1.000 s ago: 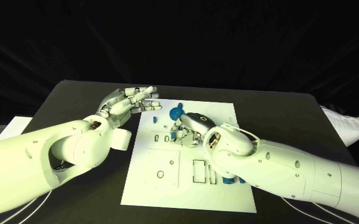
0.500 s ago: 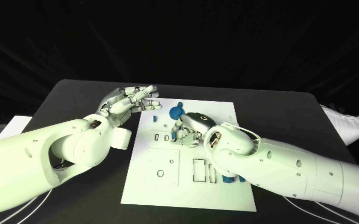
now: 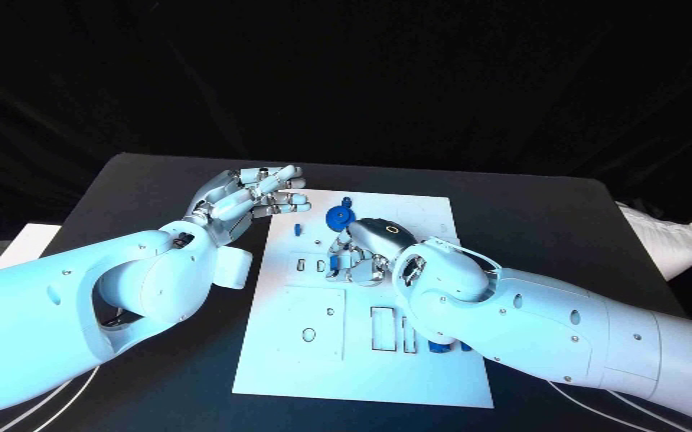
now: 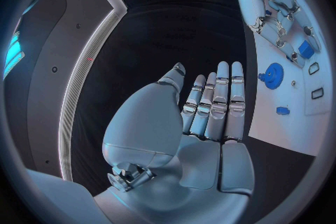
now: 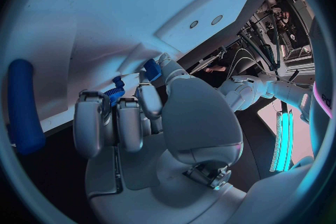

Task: Assemble the parts on the task board

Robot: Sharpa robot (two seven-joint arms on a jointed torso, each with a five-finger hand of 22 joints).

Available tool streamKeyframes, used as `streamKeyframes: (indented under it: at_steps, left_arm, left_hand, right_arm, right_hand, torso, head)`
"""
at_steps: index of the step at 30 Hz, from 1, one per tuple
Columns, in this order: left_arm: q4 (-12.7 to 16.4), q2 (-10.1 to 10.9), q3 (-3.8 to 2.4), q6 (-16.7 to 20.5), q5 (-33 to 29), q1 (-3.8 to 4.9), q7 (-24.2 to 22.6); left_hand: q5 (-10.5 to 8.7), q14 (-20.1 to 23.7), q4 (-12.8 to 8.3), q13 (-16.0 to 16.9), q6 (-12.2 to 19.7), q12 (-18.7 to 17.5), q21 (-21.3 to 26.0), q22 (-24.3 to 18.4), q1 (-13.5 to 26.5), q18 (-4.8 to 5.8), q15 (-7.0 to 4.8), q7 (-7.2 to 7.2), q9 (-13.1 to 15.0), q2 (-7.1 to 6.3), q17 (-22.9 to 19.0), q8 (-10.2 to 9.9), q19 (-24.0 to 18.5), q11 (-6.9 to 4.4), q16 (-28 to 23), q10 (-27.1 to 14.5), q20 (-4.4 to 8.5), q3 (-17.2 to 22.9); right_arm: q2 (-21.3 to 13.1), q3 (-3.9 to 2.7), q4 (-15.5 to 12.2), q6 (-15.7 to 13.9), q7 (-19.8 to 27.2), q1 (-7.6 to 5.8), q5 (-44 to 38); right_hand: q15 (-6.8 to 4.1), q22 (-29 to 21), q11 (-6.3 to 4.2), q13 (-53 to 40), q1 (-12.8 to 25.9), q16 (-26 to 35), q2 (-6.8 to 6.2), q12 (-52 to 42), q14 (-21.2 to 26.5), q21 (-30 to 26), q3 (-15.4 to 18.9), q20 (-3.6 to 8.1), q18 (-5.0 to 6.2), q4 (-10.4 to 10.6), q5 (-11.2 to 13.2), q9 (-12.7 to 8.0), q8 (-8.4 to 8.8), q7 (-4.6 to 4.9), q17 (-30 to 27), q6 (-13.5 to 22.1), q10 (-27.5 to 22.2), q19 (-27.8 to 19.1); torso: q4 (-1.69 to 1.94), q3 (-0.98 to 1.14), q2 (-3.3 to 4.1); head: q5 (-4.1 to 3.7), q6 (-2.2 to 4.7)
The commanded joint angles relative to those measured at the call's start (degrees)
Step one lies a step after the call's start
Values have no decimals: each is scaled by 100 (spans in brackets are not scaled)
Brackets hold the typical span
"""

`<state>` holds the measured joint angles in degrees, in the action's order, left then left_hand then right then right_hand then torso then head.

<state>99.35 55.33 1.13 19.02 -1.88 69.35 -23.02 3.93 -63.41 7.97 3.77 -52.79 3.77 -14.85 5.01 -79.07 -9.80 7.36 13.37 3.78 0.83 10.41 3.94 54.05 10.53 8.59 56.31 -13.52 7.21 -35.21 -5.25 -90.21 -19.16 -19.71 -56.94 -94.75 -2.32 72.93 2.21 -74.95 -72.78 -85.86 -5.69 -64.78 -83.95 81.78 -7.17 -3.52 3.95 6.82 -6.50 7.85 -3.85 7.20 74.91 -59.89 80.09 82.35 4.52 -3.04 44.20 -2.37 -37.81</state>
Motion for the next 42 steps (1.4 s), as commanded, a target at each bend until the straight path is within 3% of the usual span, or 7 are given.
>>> streamKeyframes:
  at_steps: [1, 15, 22, 28, 31, 34, 42]
  left_arm:
    - [11, -7, -3, -113, -6, 3, -20]
    - [-54, -29, -3, -154, 42, 3, 12]
    - [-281, -111, -1, -144, 603, 3, 448]
    - [-562, -276, 0, -124, 1626, 4, 1543]
    - [-713, -380, 2, -272, 2165, 5, 2226]
    - [-825, -445, 2, -639, 2750, 12, 3020]
    - [-1064, -673, -2, -1912, 4411, 171, 4925]
  left_hand:
    - [-21, -30, -32, -6, -2, -5, 20, -9, -29, -72, 4, 10, -4, 13, 9, -18, 44, 2, -35, -24, -9, 2]
    - [-22, -152, -90, 5, -80, 28, -10, -5, -50, -84, -45, -61, 6, 48, 63, 9, 131, -51, -1, 66, 22, 41]
    - [-20, -2034, -39, 120, -395, 286, -906, 400, 150, -67, -604, -327, 17, 3, 967, 36, 1533, -443, 1164, 983, 569, 48]
    - [-27, -2474, 11, 592, -713, 861, -1874, 987, 174, -58, -885, -522, 72, -93, 5230, 125, 2158, -744, 5621, 2024, 893, 131]
    - [-25, -2533, 46, 1272, -866, 1720, -3497, 2883, 277, 184, -953, -647, 143, -152, 6764, 312, 2550, -855, 7087, 2213, 982, 110]
    - [-40, -2545, 194, 3464, -895, 4027, -4780, 4384, 468, 333, -922, -694, 339, -114, 7501, 662, 2602, -898, 7757, 1733, 1090, 65]
    - [-19, -2625, 631, 5249, -753, 5846, -5588, 5331, 776, 425, -1007, -804, 825, -24, 7847, 1393, 2501, -955, 8049, 1527, 1005, -137]
  right_arm:
    - [-14, 40, 37, -85, -210, 50, -39]
    - [-136, 26, -177, -786, 924, 65, 338]
    - [-491, -130, -517, -725, 2234, -20, 1394]
    - [-955, -246, -674, -719, 2578, -317, 2722]
    - [-1208, -315, -661, -759, 2493, -458, 3362]
    - [-1441, -351, -583, -792, 2410, -635, 3856]
    - [-1875, -378, -339, -769, 2272, -856, 4355]
  right_hand:
    - [45, -6, 17, -6, 53, 27, -13, 39, -443, -25, 97, -51, -52, 55, 28, -19, 26, 15, 780, 96, -54, 13]
    - [73, -20, 50, 94, -134, 25, 26, 177, -447, -39, 230, -84, -48, 141, -87, -66, 15, 52, 801, 249, -124, 8]
    - [118, -116, 101, 212, -68, 39, 16, 360, -438, -102, 483, -124, -30, 311, -117, -114, 19, 103, 806, 404, -254, -47]
    - [123, -266, 106, 310, -190, 140, 139, 504, -400, -190, 559, -135, 0, 337, -294, -124, 6, 109, 677, 417, -347, -118]
    - [130, -481, 115, 408, -240, 234, 252, 650, -366, -314, 579, -139, 42, 361, -306, -138, 14, 121, 560, 463, -432, -217]
    - [128, -502, 113, 413, -309, 249, 321, 639, -365, -330, 582, -139, 45, 348, -367, -142, 8, 121, 550, 468, -427, -222]
    - [127, -508, 114, 415, -322, 254, 355, 631, -366, -335, 594, -138, 46, 353, -345, -144, 6, 122, 548, 470, -421, -222]
  torso:
    - [1, 0, 1]
    - [-1, 12, -1]
    - [-9, 33, -42]
    - [-33, 65, -110]
    - [-71, 87, -158]
    - [-108, 115, -204]
    - [-140, 155, -283]
  head:
    - [-8, 3]
    - [-11, 6]
    - [-12, 25]
    - [12, 16]
    - [31, 34]
    - [104, 5]
    - [214, -70]
